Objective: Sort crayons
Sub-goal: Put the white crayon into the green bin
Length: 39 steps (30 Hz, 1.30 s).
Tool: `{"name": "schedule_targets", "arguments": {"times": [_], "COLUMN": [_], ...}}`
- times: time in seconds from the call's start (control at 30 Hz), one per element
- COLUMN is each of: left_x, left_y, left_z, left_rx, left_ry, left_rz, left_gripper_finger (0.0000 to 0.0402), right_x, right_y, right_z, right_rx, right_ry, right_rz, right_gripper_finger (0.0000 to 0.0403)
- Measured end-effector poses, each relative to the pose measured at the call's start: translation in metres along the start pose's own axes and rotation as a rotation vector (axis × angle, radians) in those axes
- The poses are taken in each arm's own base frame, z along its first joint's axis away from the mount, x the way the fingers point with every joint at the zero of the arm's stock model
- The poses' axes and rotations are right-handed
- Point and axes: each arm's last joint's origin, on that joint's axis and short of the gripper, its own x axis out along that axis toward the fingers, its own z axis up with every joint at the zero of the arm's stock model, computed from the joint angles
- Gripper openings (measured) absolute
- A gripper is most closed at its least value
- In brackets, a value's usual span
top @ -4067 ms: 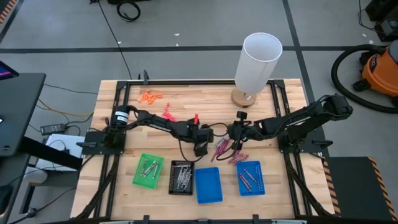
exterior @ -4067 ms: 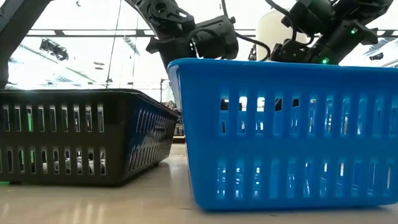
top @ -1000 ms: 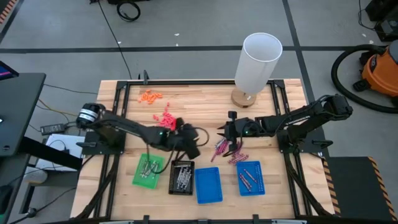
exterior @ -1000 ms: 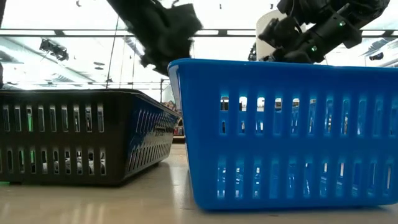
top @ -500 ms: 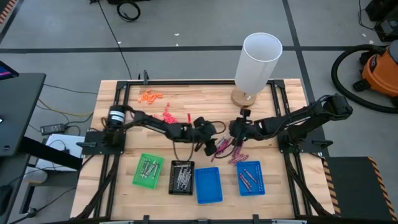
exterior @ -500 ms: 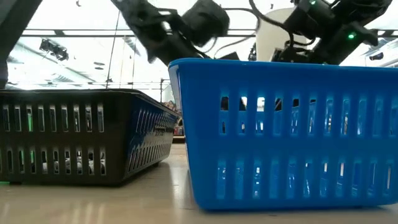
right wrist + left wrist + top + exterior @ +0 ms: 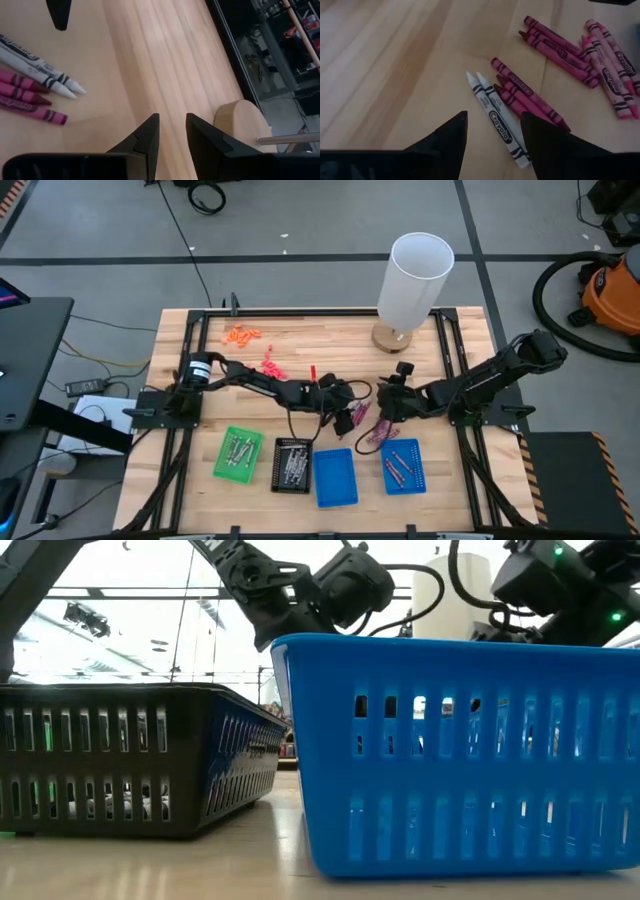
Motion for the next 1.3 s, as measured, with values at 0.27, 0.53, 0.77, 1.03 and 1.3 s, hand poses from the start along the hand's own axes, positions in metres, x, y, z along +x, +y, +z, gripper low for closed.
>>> {"name": "schedule_targets", "arguments": {"times": [0.27,0.53,0.77,1.03,1.3], "left_x": [0.009,0.015,0.015,0.012,-0.006], "left_y": [-0.001,-0.001,0.007,0.020,0.023], "left_z": [-0.009,-0.016,-0.016,-0.019,-0.016], "left_rx": [-0.013,0.012,0.005,0.016,0.045], "left_ry": [0.013,0.035,0.086,0.209,0.283], "left_rz": [0.003,0.016,0.028,-0.027,-0.015], "left_gripper_finger": [0.0195,0.0195,0.0195,0.0195,0.0194], "right_x": [-0.003,-0.004,-0.004,-0.004,-0.005], "right_y": [0.003,0.005,0.005,0.006,0.007], "right_z": [0.000,0.001,0.002,0.003,0.003], "right_rx": [0.007,0.002,0.002,-0.001,-0.006], "right_ry": [-0.023,-0.036,-0.038,-0.044,-0.048], "right_rz": [0.016,0.028,0.032,0.062,0.067], "right_gripper_finger": [0.0105,0.0105,0.0105,0.0105,0.0105]}}
